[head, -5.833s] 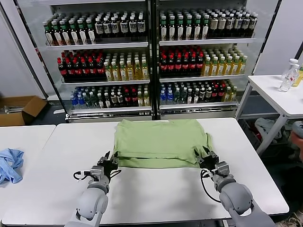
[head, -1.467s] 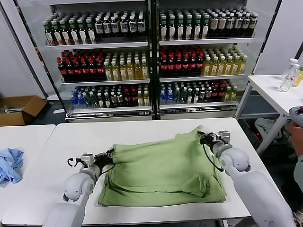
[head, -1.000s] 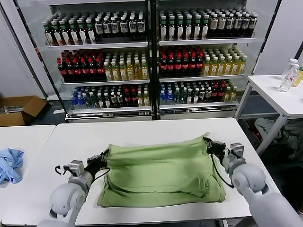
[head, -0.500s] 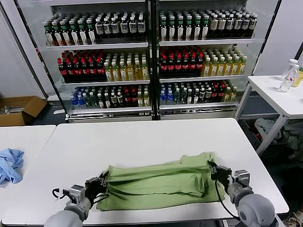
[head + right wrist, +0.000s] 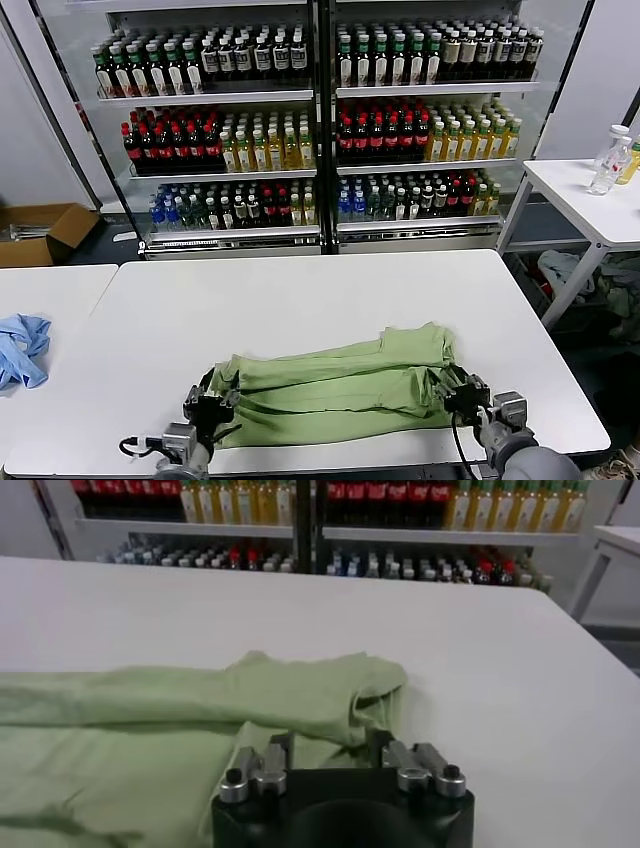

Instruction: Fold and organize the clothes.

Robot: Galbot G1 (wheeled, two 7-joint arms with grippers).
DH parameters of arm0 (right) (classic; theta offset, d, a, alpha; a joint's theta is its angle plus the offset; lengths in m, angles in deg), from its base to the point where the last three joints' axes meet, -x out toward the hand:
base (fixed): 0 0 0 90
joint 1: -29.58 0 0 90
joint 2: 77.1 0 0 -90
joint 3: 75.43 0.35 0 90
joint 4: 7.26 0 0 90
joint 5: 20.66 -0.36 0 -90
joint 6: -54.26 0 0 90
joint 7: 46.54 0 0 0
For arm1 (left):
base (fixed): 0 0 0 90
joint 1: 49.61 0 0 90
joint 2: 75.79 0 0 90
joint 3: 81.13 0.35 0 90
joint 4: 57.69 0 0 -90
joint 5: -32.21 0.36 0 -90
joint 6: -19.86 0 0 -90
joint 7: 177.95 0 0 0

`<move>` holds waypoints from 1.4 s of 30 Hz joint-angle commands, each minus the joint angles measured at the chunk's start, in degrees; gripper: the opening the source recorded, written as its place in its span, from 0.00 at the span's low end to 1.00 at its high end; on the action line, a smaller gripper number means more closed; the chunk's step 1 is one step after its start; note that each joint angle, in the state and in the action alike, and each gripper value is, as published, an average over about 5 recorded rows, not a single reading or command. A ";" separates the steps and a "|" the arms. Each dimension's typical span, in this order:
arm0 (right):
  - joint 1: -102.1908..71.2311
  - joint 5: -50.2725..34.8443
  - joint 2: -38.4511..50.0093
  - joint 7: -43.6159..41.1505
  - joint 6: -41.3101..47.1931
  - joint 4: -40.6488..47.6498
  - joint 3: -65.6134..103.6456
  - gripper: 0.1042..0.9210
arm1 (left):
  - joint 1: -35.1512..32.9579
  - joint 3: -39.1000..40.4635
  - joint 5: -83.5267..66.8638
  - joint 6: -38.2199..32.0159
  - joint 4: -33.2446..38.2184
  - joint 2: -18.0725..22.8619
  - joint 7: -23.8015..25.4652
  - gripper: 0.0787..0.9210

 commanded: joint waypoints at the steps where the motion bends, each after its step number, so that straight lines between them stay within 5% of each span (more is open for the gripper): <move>1: -2.65 1.21 -0.17 -0.06 -0.14 -1.39 0.44 0.73 | 0.84 2.99 7.52 -4.35 -9.70 10.10 -10.71 0.62; 6: -2.63 0.93 0.25 -0.07 -0.17 -1.36 0.50 0.86 | 0.14 2.80 5.59 -4.38 -10.02 10.37 -10.88 0.68; 15: -1.94 -0.33 0.52 0.33 -0.40 -1.91 0.44 0.88 | -0.53 1.39 -0.37 -5.26 -8.29 8.85 -6.99 0.38; 25: -1.21 -2.13 2.26 0.63 -1.51 -2.58 1.26 0.88 | 3.21 -13.31 -5.81 -6.84 -6.99 -1.56 -3.02 0.06; 35: 0.84 -3.25 3.18 0.77 -2.00 -2.64 0.41 0.88 | 7.71 -32.63 -23.75 -2.36 -5.98 -10.86 -0.88 0.03; 42: 0.68 -3.19 3.10 0.75 -2.34 -2.92 0.31 0.88 | 5.27 -23.78 -45.06 3.20 9.39 -3.35 1.39 0.03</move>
